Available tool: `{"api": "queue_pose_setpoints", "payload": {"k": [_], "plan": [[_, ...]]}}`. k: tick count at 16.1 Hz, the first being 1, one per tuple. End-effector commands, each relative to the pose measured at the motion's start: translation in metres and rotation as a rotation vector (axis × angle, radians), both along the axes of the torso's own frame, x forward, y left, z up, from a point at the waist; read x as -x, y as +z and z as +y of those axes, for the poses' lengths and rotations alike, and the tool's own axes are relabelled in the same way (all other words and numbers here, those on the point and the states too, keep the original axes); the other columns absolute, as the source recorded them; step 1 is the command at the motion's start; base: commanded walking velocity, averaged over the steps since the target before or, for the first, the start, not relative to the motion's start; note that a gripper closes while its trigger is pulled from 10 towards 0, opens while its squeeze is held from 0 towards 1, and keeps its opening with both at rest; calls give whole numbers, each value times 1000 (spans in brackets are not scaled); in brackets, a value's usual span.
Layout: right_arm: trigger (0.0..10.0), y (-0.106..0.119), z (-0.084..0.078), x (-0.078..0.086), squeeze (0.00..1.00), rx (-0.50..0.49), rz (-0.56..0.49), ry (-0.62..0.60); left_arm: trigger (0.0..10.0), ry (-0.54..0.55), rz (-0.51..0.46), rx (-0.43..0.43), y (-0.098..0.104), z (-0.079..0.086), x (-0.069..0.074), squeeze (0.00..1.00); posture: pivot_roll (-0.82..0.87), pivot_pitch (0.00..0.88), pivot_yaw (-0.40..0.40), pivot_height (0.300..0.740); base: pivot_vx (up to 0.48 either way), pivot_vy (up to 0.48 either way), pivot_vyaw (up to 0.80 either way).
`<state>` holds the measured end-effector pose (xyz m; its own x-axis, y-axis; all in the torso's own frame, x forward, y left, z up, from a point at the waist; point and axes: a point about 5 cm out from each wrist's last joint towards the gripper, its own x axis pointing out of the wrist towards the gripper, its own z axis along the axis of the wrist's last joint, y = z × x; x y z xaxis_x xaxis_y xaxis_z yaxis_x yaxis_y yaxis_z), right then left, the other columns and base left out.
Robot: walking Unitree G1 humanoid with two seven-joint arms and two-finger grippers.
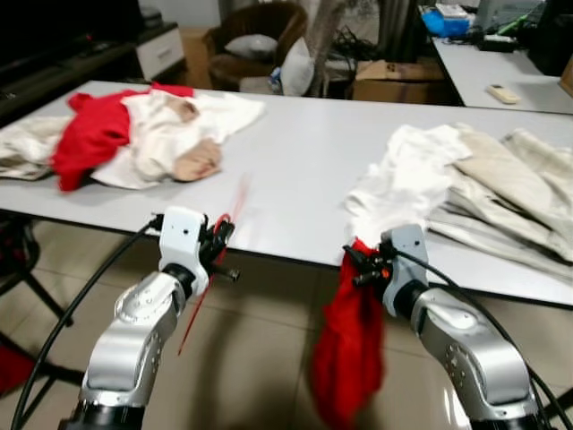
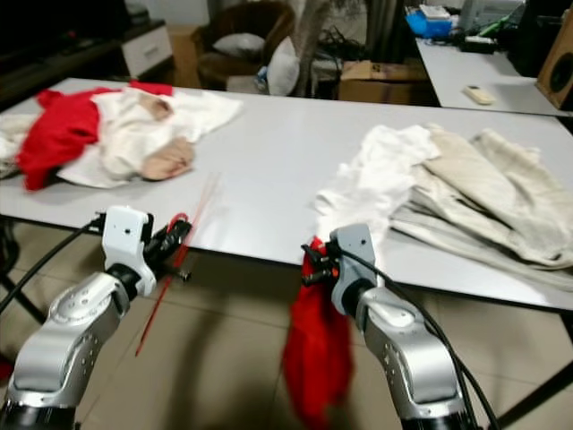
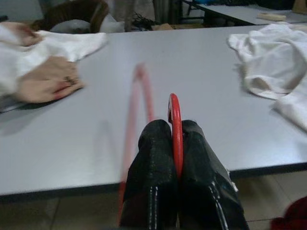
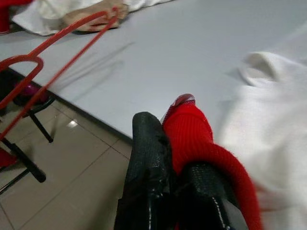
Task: Hang hanger
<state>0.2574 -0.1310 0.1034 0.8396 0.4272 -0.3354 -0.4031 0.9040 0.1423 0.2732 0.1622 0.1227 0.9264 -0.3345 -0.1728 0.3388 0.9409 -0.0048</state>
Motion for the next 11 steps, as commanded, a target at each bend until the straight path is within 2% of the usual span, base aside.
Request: {"api": "queue_pose_setpoints", "payload": {"k": [1, 3, 5, 9, 10, 11], "plan": [[10000, 8, 9, -2, 0, -23, -40, 40, 10000, 27, 17, -22, -2, 9, 0, 0, -65, 0, 30, 740, 0, 480, 0], [10000, 8, 7, -2, 0, -9, -48, 58, 10000, 42, 22, -32, -4, 12, -3, 0, -80, 0, 41, 740, 0, 442, 0], [10000, 12, 6, -2, 0, 17, -54, 104, 10000, 50, 14, -30, -2, 13, -6, 0, -89, 0, 46, 740, 0, 0, 0], [10000, 32, 15, 3, 0, -51, -57, 286, 10000, 58, 1, -43, 2, 18, -9, 0, -81, 0, 39, 740, 0, 0, 0], [10000, 49, 20, 9, 0, -56, -92, 439, 10000, 83, -9, -54, 4, 25, -8, 0, -79, 0, 36, 740, 0, 0, 0], [10000, 53, 20, 10, 0, -57, -100, 466, 10000, 85, -12, -56, 4, 26, -8, 0, -78, 0, 33, 740, 0, 0, 0]]}}
